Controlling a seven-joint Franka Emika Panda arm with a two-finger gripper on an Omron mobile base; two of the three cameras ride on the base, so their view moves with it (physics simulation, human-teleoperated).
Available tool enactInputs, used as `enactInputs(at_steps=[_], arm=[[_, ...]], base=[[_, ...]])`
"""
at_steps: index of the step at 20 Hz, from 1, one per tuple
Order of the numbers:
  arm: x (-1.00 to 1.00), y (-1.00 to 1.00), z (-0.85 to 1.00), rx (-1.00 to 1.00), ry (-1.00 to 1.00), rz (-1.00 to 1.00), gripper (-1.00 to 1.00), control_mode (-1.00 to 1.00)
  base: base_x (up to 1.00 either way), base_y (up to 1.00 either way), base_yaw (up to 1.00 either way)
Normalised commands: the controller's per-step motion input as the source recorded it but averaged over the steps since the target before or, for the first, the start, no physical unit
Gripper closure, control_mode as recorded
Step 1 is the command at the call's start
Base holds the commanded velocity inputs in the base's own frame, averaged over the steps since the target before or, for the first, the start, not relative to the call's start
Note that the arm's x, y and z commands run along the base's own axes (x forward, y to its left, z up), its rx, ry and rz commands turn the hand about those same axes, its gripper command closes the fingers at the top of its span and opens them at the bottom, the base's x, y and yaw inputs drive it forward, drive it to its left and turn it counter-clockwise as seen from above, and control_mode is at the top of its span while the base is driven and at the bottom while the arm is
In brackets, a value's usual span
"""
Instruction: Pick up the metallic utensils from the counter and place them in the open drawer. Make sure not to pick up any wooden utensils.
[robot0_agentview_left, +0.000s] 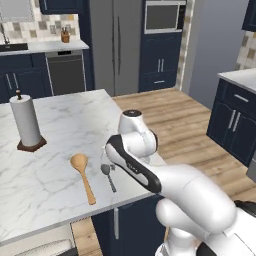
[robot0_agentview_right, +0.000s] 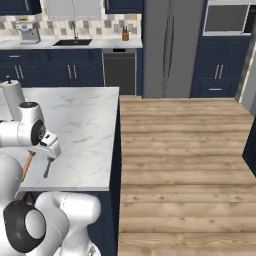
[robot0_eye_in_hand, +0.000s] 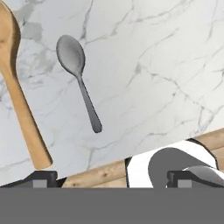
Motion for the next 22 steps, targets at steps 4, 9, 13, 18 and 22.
enactInputs(at_steps=[4, 9, 13, 18, 22], arm=[[0.18, 0.32, -0.57, -0.04, 0.14, 0.08, -1.0, -1.0], [0.34, 0.42, -0.46, -0.05, 0.14, 0.08, -1.0, -1.0], [0.34, 0.07, -0.19, -0.05, 0.05, 0.08, -1.0, -1.0], [0.47, 0.0, -0.14, -0.02, 0.0, 0.04, -1.0, -1.0], [0.34, 0.0, -0.21, 0.0, 0.0, 0.06, -1.0, -1.0]], base=[[0.0, 0.0, 0.0], [0.0, 0.0, 0.0], [0.0, 0.0, 0.0], [0.0, 0.0, 0.0], [0.0, 0.0, 0.0]])
